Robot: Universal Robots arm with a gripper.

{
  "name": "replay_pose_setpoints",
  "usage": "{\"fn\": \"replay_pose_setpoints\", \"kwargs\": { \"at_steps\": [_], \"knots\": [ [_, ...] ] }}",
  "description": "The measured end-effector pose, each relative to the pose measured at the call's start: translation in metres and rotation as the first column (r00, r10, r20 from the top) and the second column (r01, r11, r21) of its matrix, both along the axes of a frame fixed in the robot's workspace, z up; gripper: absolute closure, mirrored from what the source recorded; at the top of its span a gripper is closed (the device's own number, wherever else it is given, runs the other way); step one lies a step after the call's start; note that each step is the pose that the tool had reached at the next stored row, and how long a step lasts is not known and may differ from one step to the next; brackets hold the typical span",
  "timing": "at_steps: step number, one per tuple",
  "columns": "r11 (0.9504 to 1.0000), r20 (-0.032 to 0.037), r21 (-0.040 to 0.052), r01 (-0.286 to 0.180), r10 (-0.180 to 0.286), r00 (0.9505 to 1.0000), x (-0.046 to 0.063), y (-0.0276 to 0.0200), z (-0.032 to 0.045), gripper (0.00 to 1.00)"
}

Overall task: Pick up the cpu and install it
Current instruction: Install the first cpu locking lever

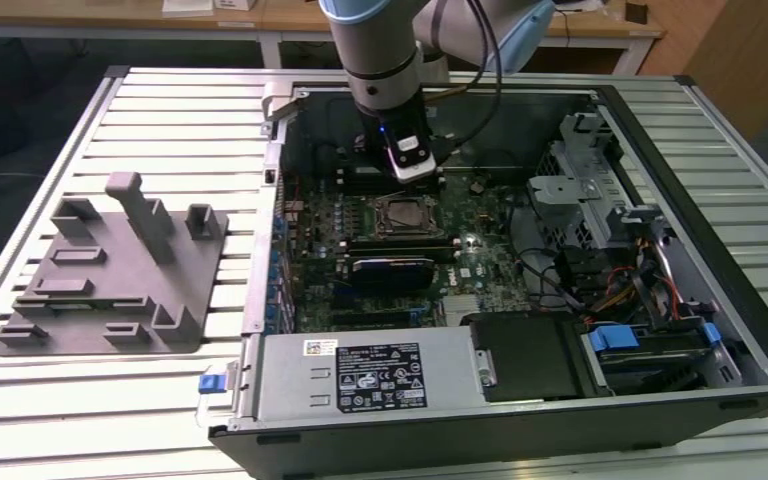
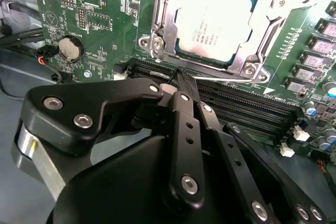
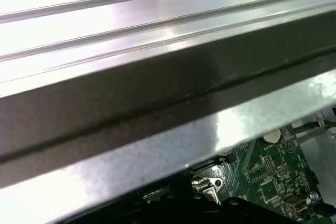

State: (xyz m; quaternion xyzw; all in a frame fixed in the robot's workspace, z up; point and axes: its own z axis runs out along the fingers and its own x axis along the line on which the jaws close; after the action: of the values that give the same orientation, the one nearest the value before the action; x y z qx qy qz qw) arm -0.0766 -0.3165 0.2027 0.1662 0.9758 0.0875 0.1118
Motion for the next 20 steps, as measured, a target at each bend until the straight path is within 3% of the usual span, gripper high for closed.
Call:
{"fn": "replay_pose_setpoints", "kwargs": {
  "at_steps": [11, 20],
  "knots": [
    [1.0, -0.0001, -0.0002, 0.0, 0.0, 1.0, 0.0, 0.0031, -0.0001, 0.89],
    [0.9996, -0.0002, -0.0093, -0.028, 0.028, 0.9996, 0.0, 0.0031, -0.003, 0.89]
  ]
}}
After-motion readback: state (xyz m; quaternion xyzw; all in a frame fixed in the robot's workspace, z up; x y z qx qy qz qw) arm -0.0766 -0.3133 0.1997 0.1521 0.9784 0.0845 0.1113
